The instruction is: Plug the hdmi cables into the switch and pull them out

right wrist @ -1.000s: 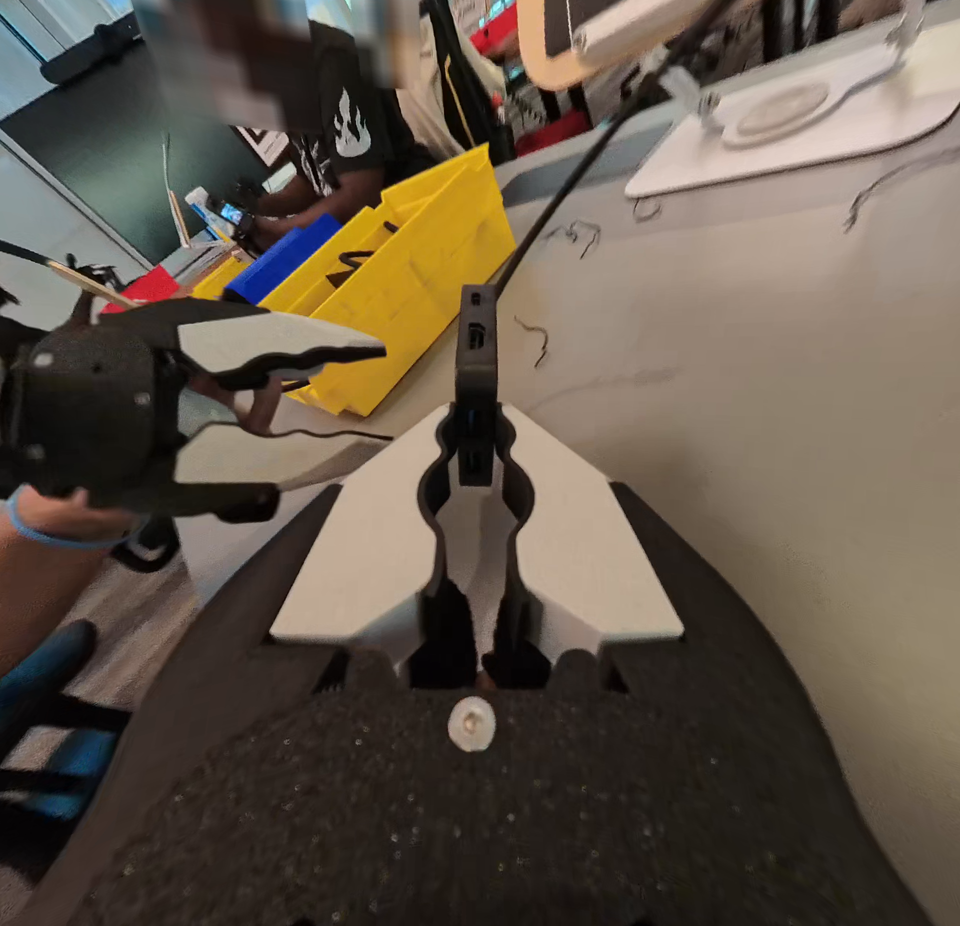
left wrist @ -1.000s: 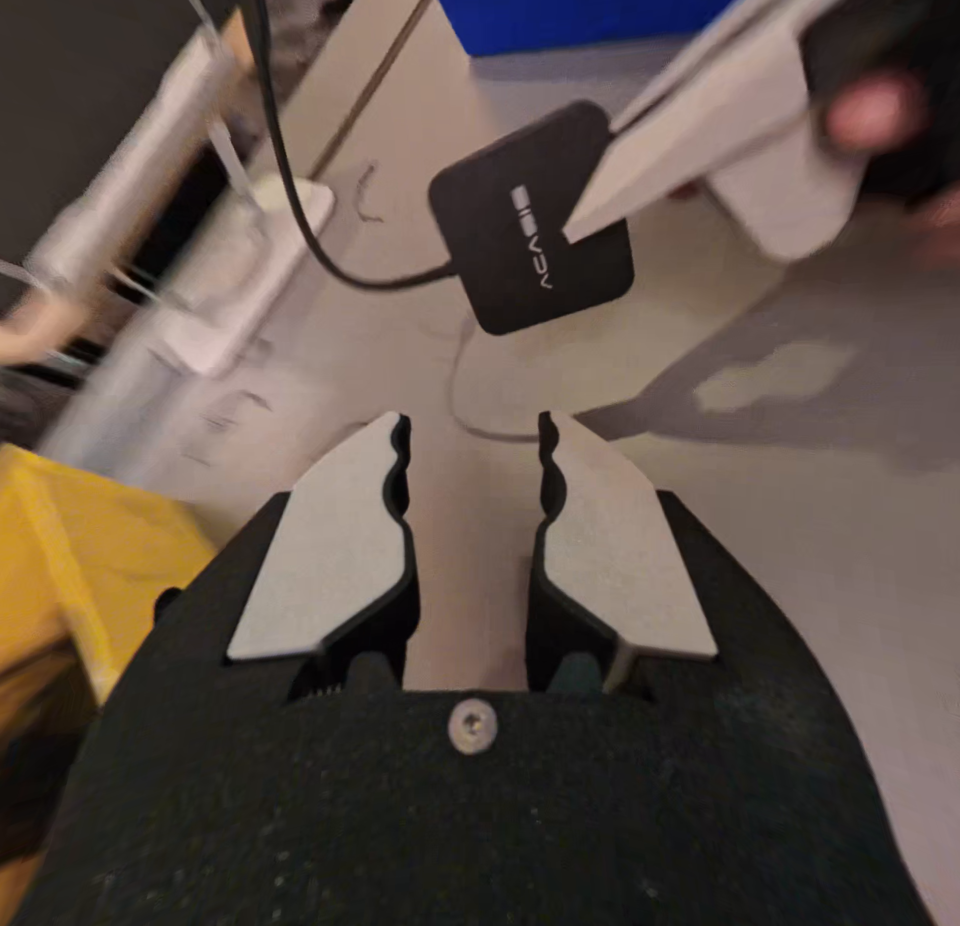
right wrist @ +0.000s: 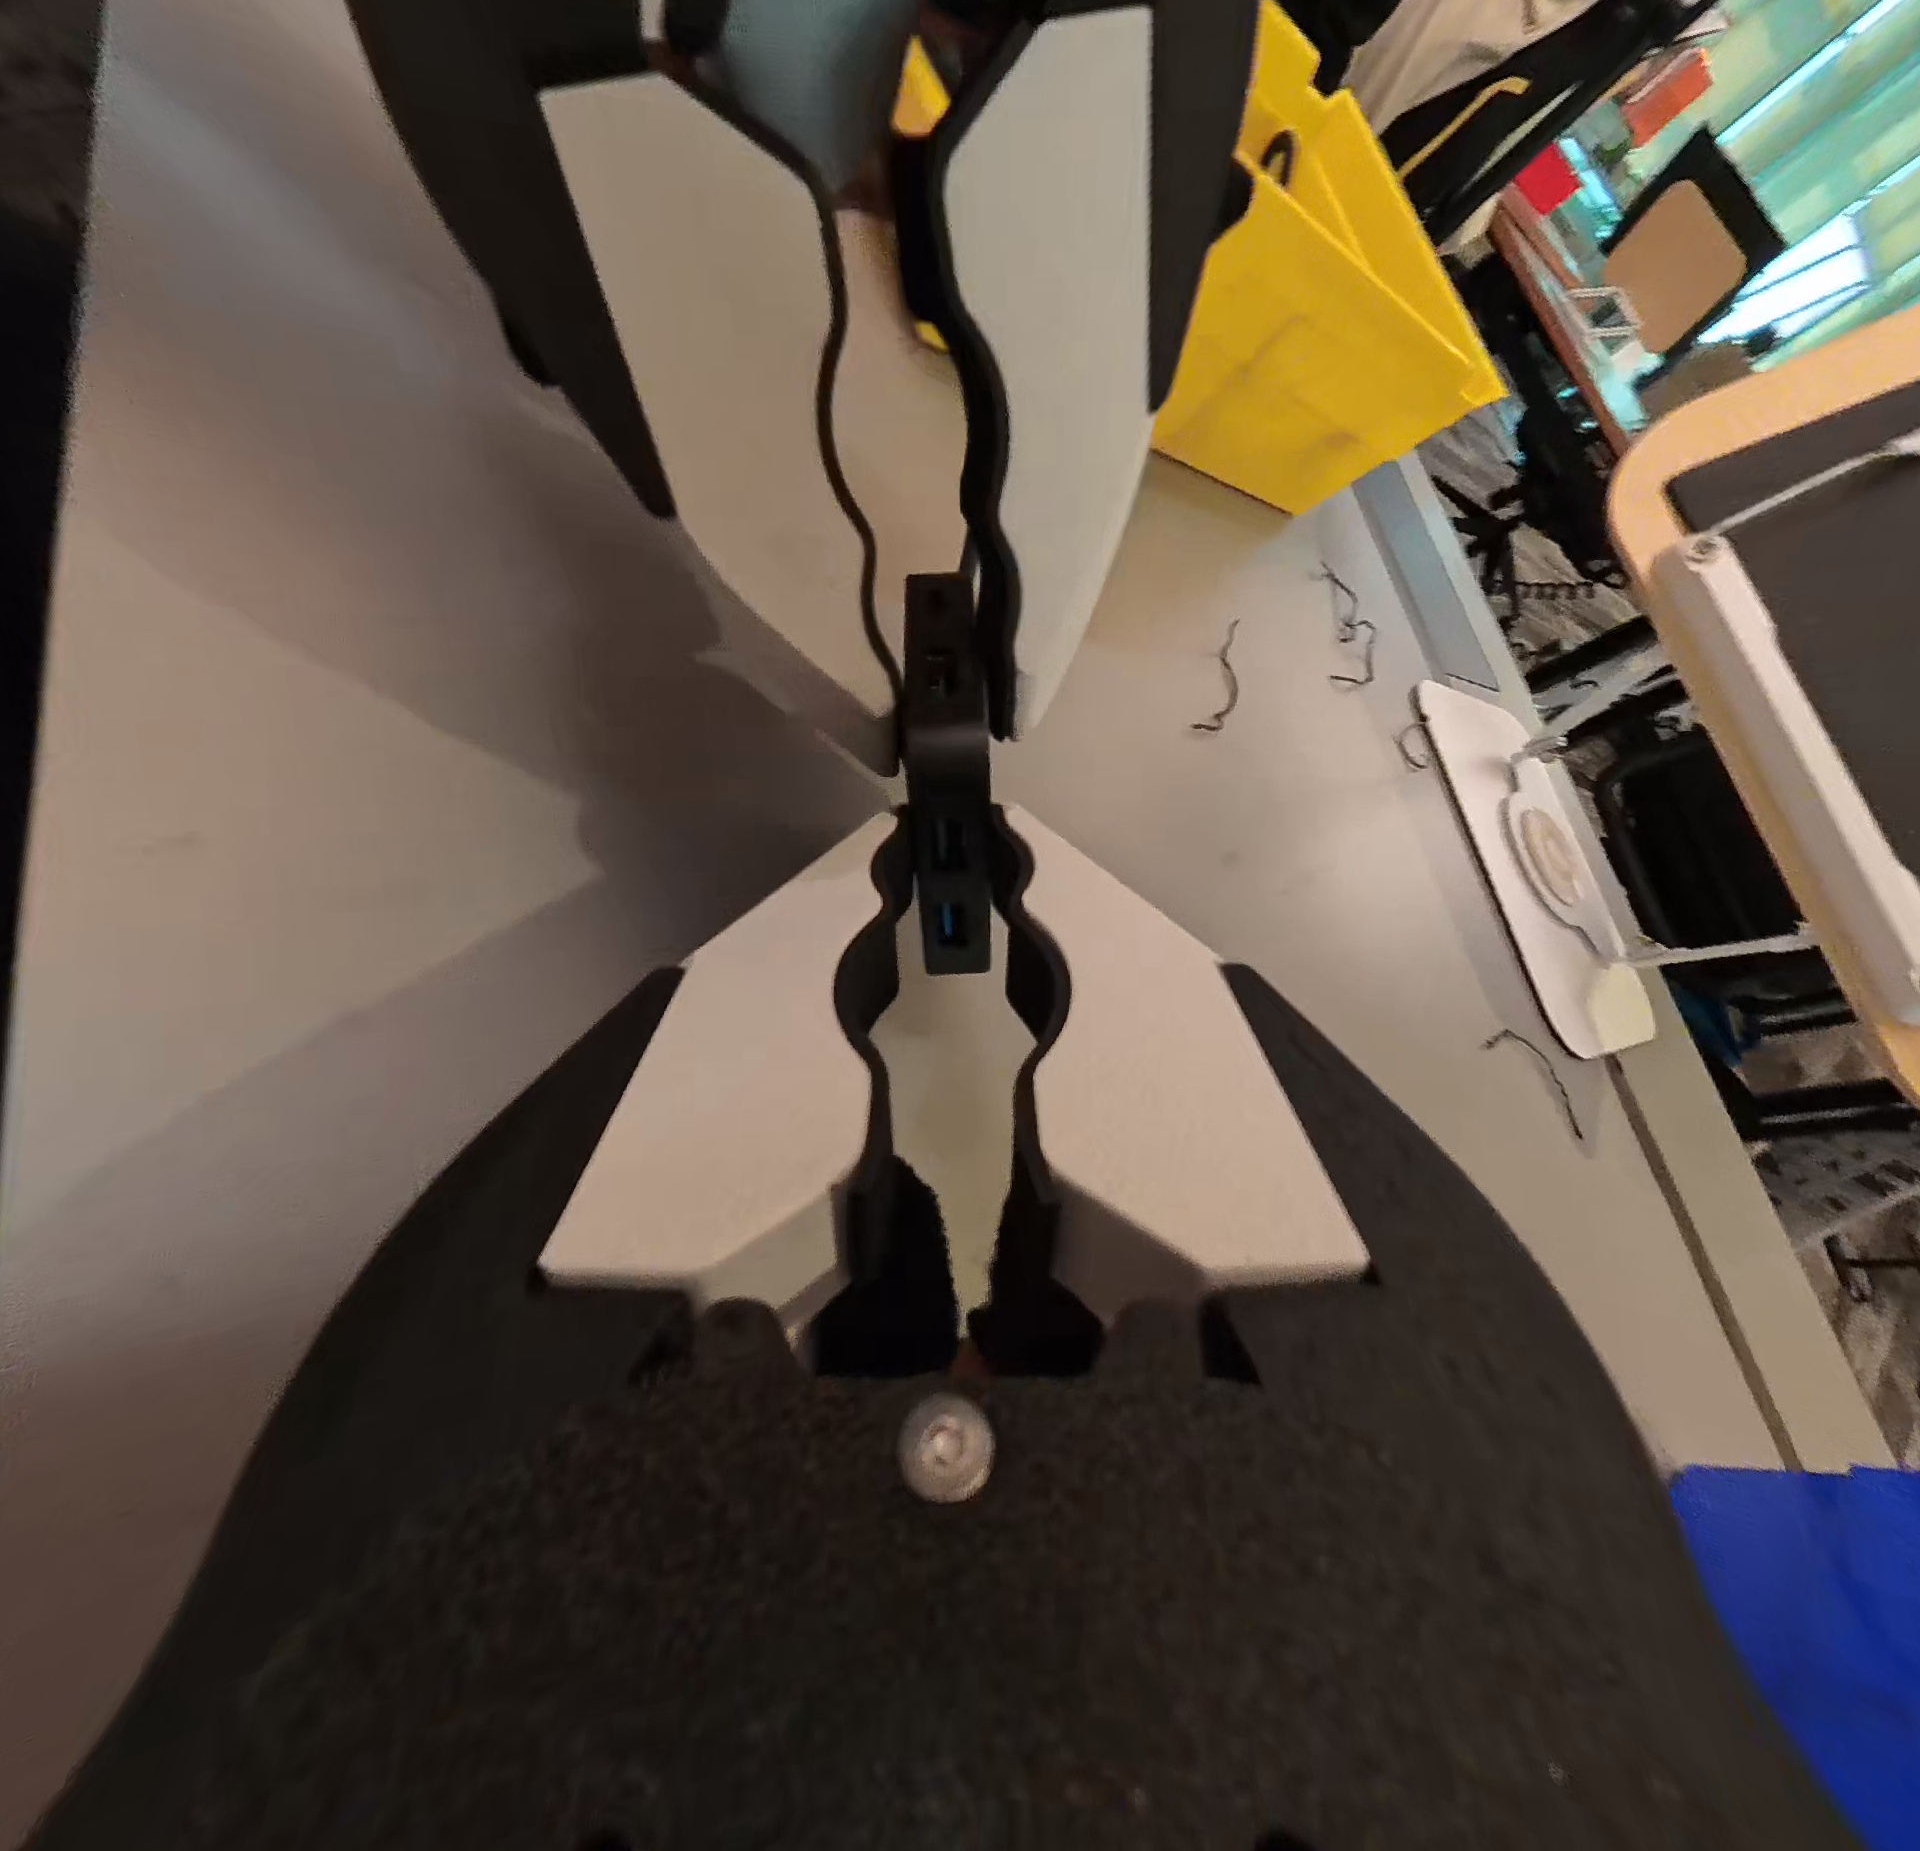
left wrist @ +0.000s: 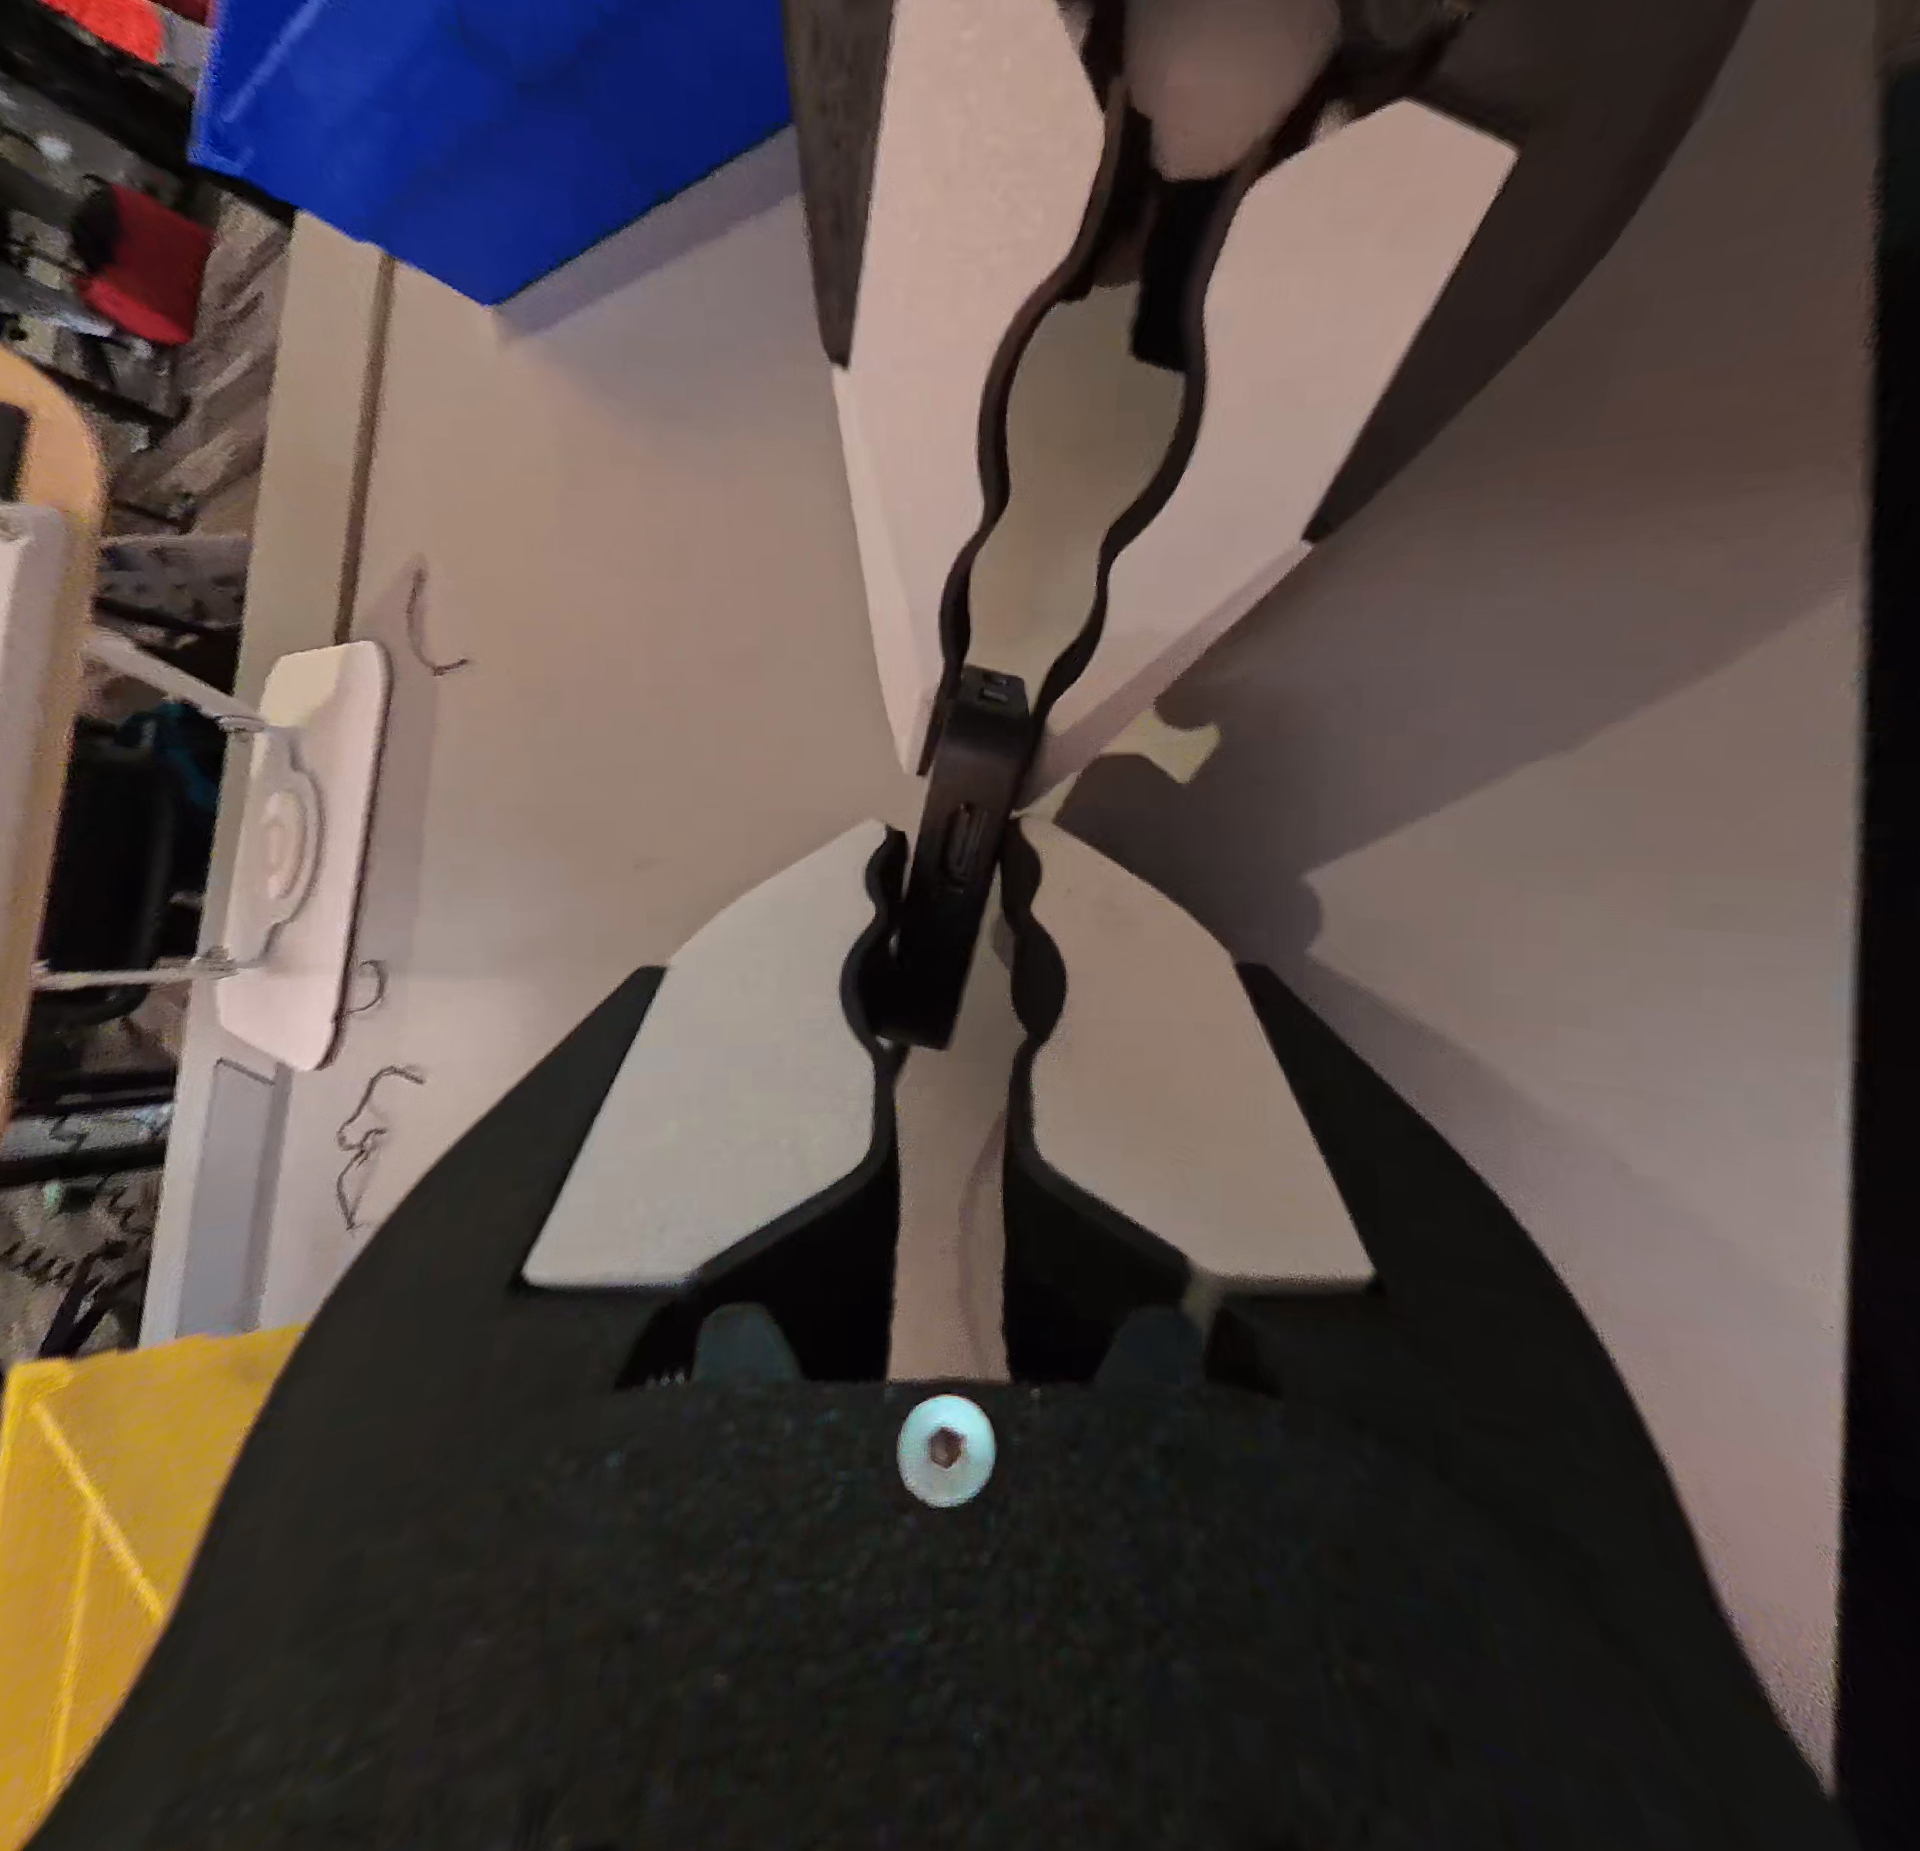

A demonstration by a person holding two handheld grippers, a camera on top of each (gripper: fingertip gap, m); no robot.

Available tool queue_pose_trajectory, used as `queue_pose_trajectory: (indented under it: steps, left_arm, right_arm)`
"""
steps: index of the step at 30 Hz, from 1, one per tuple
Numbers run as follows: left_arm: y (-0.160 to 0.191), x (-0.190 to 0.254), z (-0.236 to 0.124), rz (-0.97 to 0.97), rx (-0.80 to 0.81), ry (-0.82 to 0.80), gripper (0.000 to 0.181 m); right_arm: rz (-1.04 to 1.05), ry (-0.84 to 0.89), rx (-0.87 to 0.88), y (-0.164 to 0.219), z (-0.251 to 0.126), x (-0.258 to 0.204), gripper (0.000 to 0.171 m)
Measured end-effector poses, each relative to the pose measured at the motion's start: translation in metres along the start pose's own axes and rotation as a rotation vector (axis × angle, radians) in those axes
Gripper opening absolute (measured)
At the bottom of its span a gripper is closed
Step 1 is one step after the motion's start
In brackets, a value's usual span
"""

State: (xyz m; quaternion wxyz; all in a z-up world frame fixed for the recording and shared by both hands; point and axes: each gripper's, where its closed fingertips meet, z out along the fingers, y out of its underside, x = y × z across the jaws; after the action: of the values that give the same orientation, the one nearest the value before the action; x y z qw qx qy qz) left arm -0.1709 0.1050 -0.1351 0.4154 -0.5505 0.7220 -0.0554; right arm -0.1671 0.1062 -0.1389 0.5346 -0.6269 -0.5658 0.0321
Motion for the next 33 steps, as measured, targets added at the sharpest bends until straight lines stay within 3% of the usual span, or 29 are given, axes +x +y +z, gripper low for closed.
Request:
queue_pose_trajectory:
  steps: [6,11,13,15,19,23,27,30,33]
  left_arm:
    - [-0.005,-0.036,-0.007,-0.259,0.106,-0.097,0.014]
    - [-0.006,-0.06,-0.02,-0.669,0.302,-0.044,0.014]
    - [-0.008,-0.054,-0.02,-0.622,0.305,0.004,0.014]
    - [-0.004,-0.043,-0.018,-0.438,0.221,0.002,0.014]
    - [-0.008,-0.02,-0.014,-0.109,0.142,0.017,0.014]
    - [-0.003,-0.005,-0.004,0.068,0.031,0.004,0.014]
    - [0.001,0.003,0.0,0.121,-0.006,-0.007,0.014]
    - [0.002,0.005,-0.002,0.015,0.005,0.031,0.017]
    - [0.029,0.001,0.001,0.04,-0.116,0.034,0.02]
  right_arm:
    - [0.24,0.16,0.129,-0.003,-0.015,0.044,0.02]
    - [0.502,0.101,0.212,-0.004,-0.017,0.054,0.035]
    - [0.543,0.074,0.245,-0.009,-0.015,0.052,0.048]
    - [0.523,0.063,0.282,-0.015,-0.018,0.051,0.052]
    - [0.381,-0.007,0.261,-0.021,-0.019,0.033,0.037]
    - [0.237,-0.069,0.184,-0.019,-0.008,0.006,0.028]
    - [0.121,-0.067,0.128,-0.01,-0.004,-0.003,0.016]
    - [0.074,-0.069,0.128,-0.011,-0.006,-0.002,0.013]
    - [0.098,-0.094,0.14,-0.008,-0.009,-0.004,0.012]
